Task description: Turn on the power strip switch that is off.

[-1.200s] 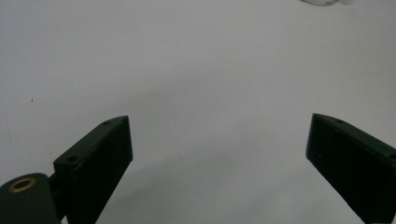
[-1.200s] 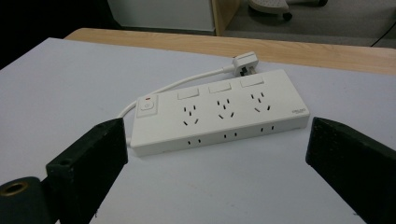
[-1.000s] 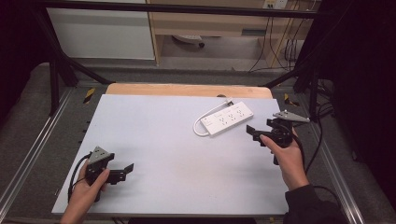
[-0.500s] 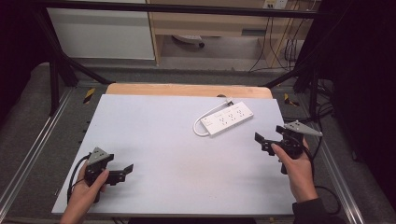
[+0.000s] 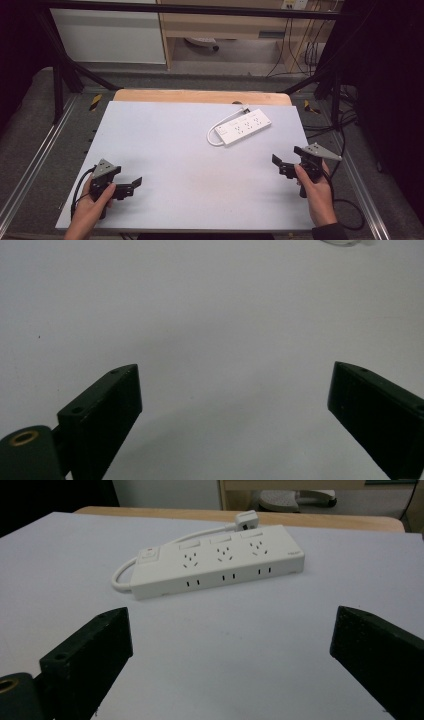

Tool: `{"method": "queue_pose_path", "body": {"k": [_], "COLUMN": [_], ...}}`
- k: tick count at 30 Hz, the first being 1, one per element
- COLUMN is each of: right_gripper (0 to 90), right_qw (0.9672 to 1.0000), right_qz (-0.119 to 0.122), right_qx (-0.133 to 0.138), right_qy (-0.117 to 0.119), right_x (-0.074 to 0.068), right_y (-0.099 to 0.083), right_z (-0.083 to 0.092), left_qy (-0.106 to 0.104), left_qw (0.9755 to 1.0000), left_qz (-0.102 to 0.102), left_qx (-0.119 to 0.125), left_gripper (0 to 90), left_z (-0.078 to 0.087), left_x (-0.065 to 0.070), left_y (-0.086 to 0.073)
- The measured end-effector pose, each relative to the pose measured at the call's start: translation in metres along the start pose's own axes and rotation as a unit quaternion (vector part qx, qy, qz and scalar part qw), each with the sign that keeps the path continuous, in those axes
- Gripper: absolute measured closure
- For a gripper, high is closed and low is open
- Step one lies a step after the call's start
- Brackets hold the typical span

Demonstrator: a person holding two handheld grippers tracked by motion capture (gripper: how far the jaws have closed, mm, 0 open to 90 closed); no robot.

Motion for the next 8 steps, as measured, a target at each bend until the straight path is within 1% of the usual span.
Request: {"method": "queue_pose_path", "body": {"k": [6,8], "right_gripper": [5.2,5.4], "right_qw": [0.9998,0.9995], "right_qz": [0.013,0.02], "right_qx": [-0.017,-0.025], "right_qy": [-0.004,-0.01], "right_x": [-0.004,-0.004], "right_y": [-0.017,-0.022], "right_z": [-0.007,-0.011], "left_qy": [0.0,0.001], "left_qw": [1.0,1.0], "left_qz": [0.0,0.0], "left_qx": [0.001,0.002], "left_gripper": [7.1,7.1], "left_z": [0.0,0.0], "left_x": [0.0,0.0], "left_y": [0.0,0.001]}}
Point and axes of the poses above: each handheld gripper's, and its own axes: z roughly backward along the jaws, y roughly out of its top, x roughly to its right, the point moved 9 cm from there along -z, roughly forward along the jaws, and after that the axes turned 9 degrees about -y, right-handed, at the moved point
